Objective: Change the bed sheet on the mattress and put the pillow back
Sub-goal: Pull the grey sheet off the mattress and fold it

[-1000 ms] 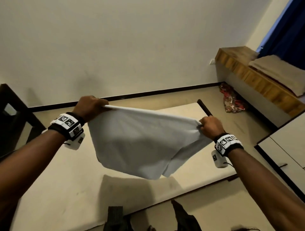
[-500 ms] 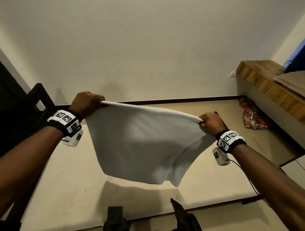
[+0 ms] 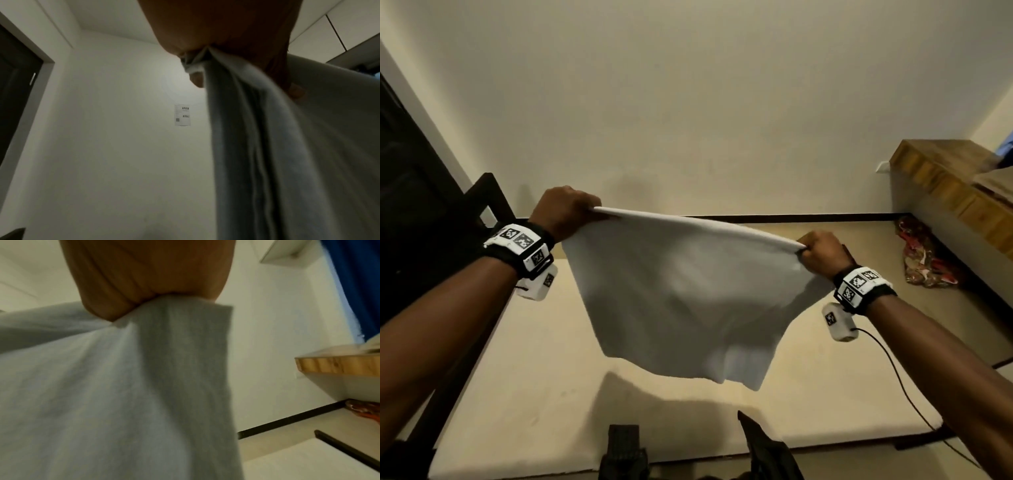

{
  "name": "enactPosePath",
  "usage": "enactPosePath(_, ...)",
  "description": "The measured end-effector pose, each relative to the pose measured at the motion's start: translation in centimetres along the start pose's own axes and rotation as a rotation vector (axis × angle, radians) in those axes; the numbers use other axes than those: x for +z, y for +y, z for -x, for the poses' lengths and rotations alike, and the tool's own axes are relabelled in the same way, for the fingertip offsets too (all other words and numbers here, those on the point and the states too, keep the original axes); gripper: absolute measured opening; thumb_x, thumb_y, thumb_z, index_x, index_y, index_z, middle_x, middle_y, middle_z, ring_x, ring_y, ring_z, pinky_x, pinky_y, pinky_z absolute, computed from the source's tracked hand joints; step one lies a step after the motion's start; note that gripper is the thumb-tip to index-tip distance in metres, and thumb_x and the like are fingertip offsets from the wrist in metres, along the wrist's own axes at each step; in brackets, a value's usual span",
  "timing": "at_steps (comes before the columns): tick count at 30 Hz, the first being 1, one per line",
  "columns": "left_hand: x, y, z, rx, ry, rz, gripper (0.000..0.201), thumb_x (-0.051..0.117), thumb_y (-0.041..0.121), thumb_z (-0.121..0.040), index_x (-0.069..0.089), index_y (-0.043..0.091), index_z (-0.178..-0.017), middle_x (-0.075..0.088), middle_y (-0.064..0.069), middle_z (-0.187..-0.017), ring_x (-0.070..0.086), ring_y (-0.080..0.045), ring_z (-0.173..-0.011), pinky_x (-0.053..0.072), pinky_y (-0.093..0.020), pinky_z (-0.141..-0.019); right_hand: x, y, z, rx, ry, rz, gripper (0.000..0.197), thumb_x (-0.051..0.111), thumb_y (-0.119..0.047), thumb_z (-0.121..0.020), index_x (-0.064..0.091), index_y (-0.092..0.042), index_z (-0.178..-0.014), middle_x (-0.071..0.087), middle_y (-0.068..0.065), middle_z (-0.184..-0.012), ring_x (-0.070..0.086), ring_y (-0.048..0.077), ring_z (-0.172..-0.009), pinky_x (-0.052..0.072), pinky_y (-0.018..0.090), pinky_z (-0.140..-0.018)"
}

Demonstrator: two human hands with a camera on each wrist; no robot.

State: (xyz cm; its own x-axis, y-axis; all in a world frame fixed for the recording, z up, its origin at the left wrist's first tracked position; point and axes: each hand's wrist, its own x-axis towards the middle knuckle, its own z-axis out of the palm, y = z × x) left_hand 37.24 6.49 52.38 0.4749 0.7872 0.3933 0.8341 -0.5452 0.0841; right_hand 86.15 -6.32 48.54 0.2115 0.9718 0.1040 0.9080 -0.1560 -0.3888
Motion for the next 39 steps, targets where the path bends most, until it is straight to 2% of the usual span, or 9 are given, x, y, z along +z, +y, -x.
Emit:
enactPosePath(4, 0.3, -0.4, 1.2, -0.016, -0.051, 0.015, 0.055, 0.055, 0.07, -0.079, 0.064, 0.019, -0.063, 0.056, -0.007, -0.056, 0.055, -0.031, -0.058, 0.045, -0.034, -0.057, -0.5, 1.5, -0.3, 0.026, 0.105, -0.195, 0.015, 0.053, -0.017, -0.058, 0.054, -0.02, -0.043, 0.055, 0.0, -0.043, 0.051, 0.02, -0.043, 0.037, 0.022, -0.049)
enactPosePath(8, 0.0, -1.3, 1.2, -0.066, -0.132, 0.061, 0.04, 0.076, 0.055, -0.083, 0.071, 0.018, -0.068, 0.064, -0.011, -0.064, 0.061, -0.035, -0.066, 0.05, -0.04, -0.063, -0.1, 0.5, 0.2, 0.014, -0.083, -0.194, 0.038, 0.059, 0.007, -0.075, 0.052, -0.014, -0.045, 0.046, 0.001, -0.047, 0.041, 0.009, -0.04, 0.033, 0.02, -0.042)
enactPosePath(12, 0.0, -1.7, 2.4, -0.068, -0.334, 0.186, 0.057, 0.069, 0.077, -0.068, 0.077, 0.021, -0.072, 0.066, 0.0, -0.062, 0.064, -0.023, -0.061, 0.052, -0.039, -0.058, 1.1, 2.4, -0.5, 0.06, -0.262, -0.221, 0.024, 0.053, 0.01, -0.083, 0.064, 0.009, -0.062, 0.054, 0.007, -0.055, 0.052, 0.021, -0.051, 0.038, 0.025, -0.048)
enactPosePath(18, 1.0, -2.3, 3.0, -0.151, -0.545, 0.31, 0.034, 0.082, 0.056, -0.071, 0.073, 0.027, -0.057, 0.067, 0.009, -0.057, 0.062, -0.008, -0.051, 0.051, -0.029, -0.05, 3.8, 2.8, -2.6, 0.019, -0.44, -0.254, 0.024, 0.048, -0.001, -0.076, 0.053, 0.013, -0.058, 0.053, 0.012, -0.054, 0.05, 0.023, -0.05, 0.036, 0.029, -0.052)
enactPosePath(24, 3.9, -6.1, 0.6, -0.247, -0.653, 0.359, 0.036, 0.085, 0.05, -0.072, 0.076, 0.017, -0.06, 0.071, -0.002, -0.061, 0.067, -0.021, -0.055, 0.054, -0.035, -0.052, 6.7, 1.3, -8.8, 0.036, -0.47, -0.214, 0.032, 0.046, 0.016, -0.08, 0.056, 0.001, -0.053, 0.043, 0.007, -0.05, 0.037, 0.016, -0.04, 0.026, 0.02, -0.045)
enactPosePath(28, 10.3, -10.1, -2.7, -0.269, -0.67, 0.227, 0.046, 0.073, 0.069, -0.065, 0.07, 0.024, -0.054, 0.064, 0.005, -0.054, 0.063, -0.021, -0.057, 0.045, -0.03, -0.051, 11.7, 0.2, -15.1, 0.054, -0.476, -0.087, 0.036, 0.05, 0.011, -0.076, 0.053, -0.013, -0.05, 0.041, -0.007, -0.043, 0.037, 0.006, -0.036, 0.033, 0.022, -0.048)
enactPosePath(31, 18.6, -15.0, -5.1, -0.273, -0.684, 0.11, 0.041, 0.064, 0.074, -0.072, 0.07, 0.034, -0.062, 0.065, 0.005, -0.064, 0.065, -0.024, -0.069, 0.049, -0.031, -0.059, 18.4, 0.6, -20.7, 0.087, -0.555, 0.051, 0.027, 0.05, -0.008, -0.068, 0.075, -0.015, -0.066, 0.066, -0.001, -0.059, 0.066, 0.022, -0.068, 0.052, 0.032, -0.065)
enactPosePath(34, 27.1, -19.0, -6.0, -0.278, -0.686, 0.022, 0.031, 0.066, 0.06, -0.087, 0.079, 0.034, -0.098, 0.075, -0.003, -0.094, 0.068, -0.032, -0.091, 0.055, -0.038, -0.072, 26.3, 2.2, -25.1, 0.158, -0.579, 0.155, 0.039, 0.052, -0.013, -0.074, 0.08, -0.018, -0.102, 0.073, 0.014, -0.106, 0.066, 0.035, -0.103, 0.054, 0.039, -0.084)
enactPosePath(39, 36.9, -21.7, -6.5, -0.365, -0.686, -0.011, 0.023, 0.064, 0.036, -0.098, 0.075, 0.036, -0.117, 0.075, -0.009, -0.111, 0.067, -0.037, -0.103, 0.049, -0.038, -0.076, 35.5, 3.1, -28.4, 0.191, -0.505, 0.25, 0.031, 0.058, -0.011, -0.089, 0.075, -0.017, -0.115, 0.067, 0.021, -0.116, 0.062, 0.041, -0.109, 0.05, 0.043, -0.088)
